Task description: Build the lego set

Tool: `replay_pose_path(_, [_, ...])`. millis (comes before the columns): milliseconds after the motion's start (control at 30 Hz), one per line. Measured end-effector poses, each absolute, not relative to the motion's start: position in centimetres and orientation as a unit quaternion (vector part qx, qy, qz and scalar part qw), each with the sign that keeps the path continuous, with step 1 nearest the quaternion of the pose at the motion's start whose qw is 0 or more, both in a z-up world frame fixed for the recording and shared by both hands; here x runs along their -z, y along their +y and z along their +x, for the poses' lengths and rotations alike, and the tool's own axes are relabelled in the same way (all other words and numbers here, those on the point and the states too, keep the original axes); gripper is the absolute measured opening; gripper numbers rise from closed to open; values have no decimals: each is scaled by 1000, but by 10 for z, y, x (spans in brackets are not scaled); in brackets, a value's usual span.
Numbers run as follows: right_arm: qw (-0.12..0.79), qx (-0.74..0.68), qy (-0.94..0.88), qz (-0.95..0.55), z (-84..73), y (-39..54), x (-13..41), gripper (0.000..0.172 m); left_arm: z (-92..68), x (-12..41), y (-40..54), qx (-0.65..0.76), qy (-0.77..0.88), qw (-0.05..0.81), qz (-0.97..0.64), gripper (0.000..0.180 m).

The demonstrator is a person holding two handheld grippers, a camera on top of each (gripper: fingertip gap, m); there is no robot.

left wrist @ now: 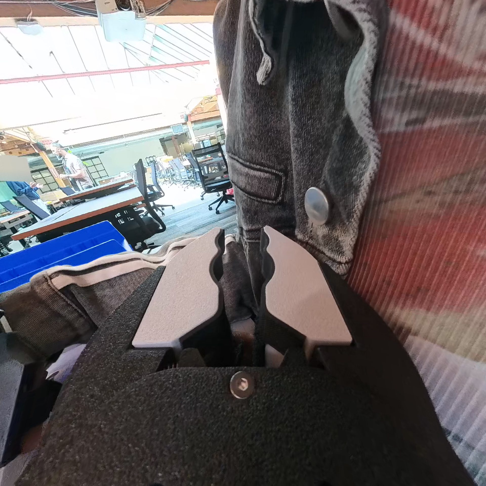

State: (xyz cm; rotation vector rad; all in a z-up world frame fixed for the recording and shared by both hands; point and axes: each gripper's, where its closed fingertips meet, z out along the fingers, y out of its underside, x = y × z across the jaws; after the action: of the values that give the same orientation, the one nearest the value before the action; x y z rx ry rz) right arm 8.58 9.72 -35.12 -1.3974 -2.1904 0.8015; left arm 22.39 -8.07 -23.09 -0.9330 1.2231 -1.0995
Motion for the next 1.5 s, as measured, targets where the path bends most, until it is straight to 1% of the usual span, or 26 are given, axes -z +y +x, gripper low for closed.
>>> replay_pose_path(167, [250, -310, -773, -493, 80, 104, 343, 10, 224, 231, -81, 469, 527, 586, -399, 25])
replay_pose_path(267, [260, -302, -776, -489, 76, 106, 345, 5, 224, 232, -81, 468, 529, 585, -398, 25])
replay_pose_path(600, [213, -317, -788, -483, 81, 91, 349, 1, 225, 233, -81, 463, 535, 585, -396, 25])
replay_pose_path(733, [224, -317, -782, -488, 82, 95, 346, 4, 224, 233, -80, 464, 535, 585, -396, 25])
replay_pose_path(833, [242, -312, -778, -488, 79, 99, 344, 11, 224, 233, -79, 464, 535, 585, -397, 25])
replay_pose_path(933, [235, -305, -782, -491, 79, 99, 348, 16, 224, 233, -79, 464, 535, 585, -396, 24])
replay_pose_path(1033, [223, -304, -783, -495, 80, 97, 352, 16, 223, 233, -78, 464, 535, 585, -396, 25])
replay_pose_path(1233, [191, -329, -783, -493, 86, 87, 349, 10, 223, 233, -77, 463, 537, 584, -396, 24])
replay_pose_path(1400, [211, -355, -768, -489, 81, 91, 345, 16, 223, 233, -76, 464, 535, 585, -396, 24])
replay_pose_path(1500, [197, -374, -763, -489, 80, 88, 348, 20, 223, 234, -77, 460, 540, 585, -394, 24])
